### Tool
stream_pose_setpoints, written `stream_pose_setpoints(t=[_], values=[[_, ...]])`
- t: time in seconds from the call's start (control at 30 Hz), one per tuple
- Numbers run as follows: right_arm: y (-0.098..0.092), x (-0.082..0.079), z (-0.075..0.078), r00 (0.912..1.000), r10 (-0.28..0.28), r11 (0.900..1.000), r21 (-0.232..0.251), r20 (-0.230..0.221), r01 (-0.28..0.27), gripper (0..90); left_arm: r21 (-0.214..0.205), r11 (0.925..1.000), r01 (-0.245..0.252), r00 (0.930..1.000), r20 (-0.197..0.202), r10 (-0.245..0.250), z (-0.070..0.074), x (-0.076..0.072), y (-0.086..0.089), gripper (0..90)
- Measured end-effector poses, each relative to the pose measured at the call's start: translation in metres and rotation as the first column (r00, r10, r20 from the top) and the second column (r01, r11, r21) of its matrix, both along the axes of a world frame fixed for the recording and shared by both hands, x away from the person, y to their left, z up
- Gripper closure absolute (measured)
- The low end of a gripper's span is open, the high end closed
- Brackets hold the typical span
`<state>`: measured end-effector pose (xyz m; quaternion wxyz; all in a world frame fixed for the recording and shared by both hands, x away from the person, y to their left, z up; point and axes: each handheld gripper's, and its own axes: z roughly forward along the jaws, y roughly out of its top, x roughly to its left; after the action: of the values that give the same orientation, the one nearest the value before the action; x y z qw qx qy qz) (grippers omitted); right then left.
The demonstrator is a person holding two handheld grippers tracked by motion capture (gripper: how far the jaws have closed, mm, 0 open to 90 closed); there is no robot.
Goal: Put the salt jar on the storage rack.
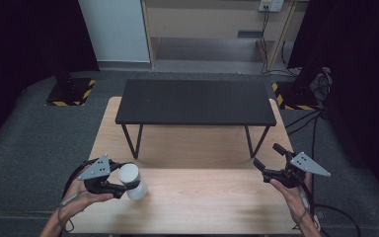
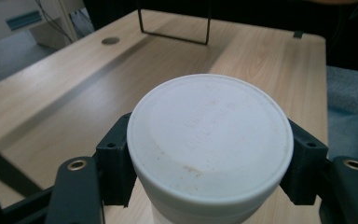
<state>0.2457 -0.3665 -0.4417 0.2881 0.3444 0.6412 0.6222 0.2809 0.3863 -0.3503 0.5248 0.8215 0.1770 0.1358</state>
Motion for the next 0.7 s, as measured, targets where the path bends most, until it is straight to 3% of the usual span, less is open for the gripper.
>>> stream_pose_setpoints(t=[0.07,0.13,0.17,0.2,0.23,0.33,0.4,0.43,0.47,0.5,0.7], values=[[0.0,0.0,0.0,1.0,0.002,1.0,0.001,-0.002,-0.002,3.0,-0.027,0.9995,0.017,0.9999,0.001,-0.017,0.022,0.005,-0.006,32.8],[0.0,0.0,0.0,1.0,0.003,1.0,0.003,-0.001,-0.003,3.0,-0.031,0.9993,0.022,0.9997,0.005,-0.022,0.03,0.007,-0.008,32.8],[0.0,-0.001,0.0,1.0,0.001,1.0,0.006,0.001,-0.001,3.1,-0.038,0.9989,0.028,0.9995,0.014,-0.028,0.047,0.009,-0.014,32.8],[-0.001,-0.001,0.0,1.0,-0.001,1.0,0.009,0.002,0.001,3.1,-0.038,0.9989,0.028,0.9995,0.014,-0.028,0.047,0.009,-0.014,32.8],[-0.001,-0.001,0.0,1.0,-0.001,0.9999,0.011,0.002,0.001,3.1,-0.047,0.9985,0.029,0.9993,0.026,-0.028,0.064,0.009,-0.02,32.8],[-0.002,-0.001,0.0,1.0,0.0,1.0,0.01,0.002,0.0,3.1,-0.055,0.9981,0.026,0.9987,0.046,-0.023,0.087,0.008,-0.029,32.8],[-0.002,-0.001,0.0,1.0,0.0,0.9999,0.01,0.002,0.0,3.1,-0.058,0.998,0.027,0.9982,0.055,-0.023,0.094,0.007,-0.032,32.8],[-0.002,-0.001,0.0,1.0,0.003,0.9999,0.012,0.003,-0.003,3.2,-0.07,0.9971,0.03,0.9981,0.057,-0.026,0.106,0.008,-0.037,32.9],[-0.002,-0.001,0.0,1.0,0.003,0.9999,0.012,0.003,-0.003,3.2,-0.07,0.9971,0.03,0.9981,0.057,-0.026,0.106,0.008,-0.037,32.8],[-0.001,-0.001,0.0,1.0,0.004,0.9999,0.01,0.001,-0.004,3.2,-0.076,0.9965,0.036,0.9979,0.056,-0.032,0.118,0.009,-0.042,32.8],[-0.002,-0.001,0.0,1.0,0.003,0.9999,0.01,0.001,-0.003,3.4,-0.053,0.9981,0.032,0.9969,0.073,-0.029,0.155,0.011,-0.06,32.8]])
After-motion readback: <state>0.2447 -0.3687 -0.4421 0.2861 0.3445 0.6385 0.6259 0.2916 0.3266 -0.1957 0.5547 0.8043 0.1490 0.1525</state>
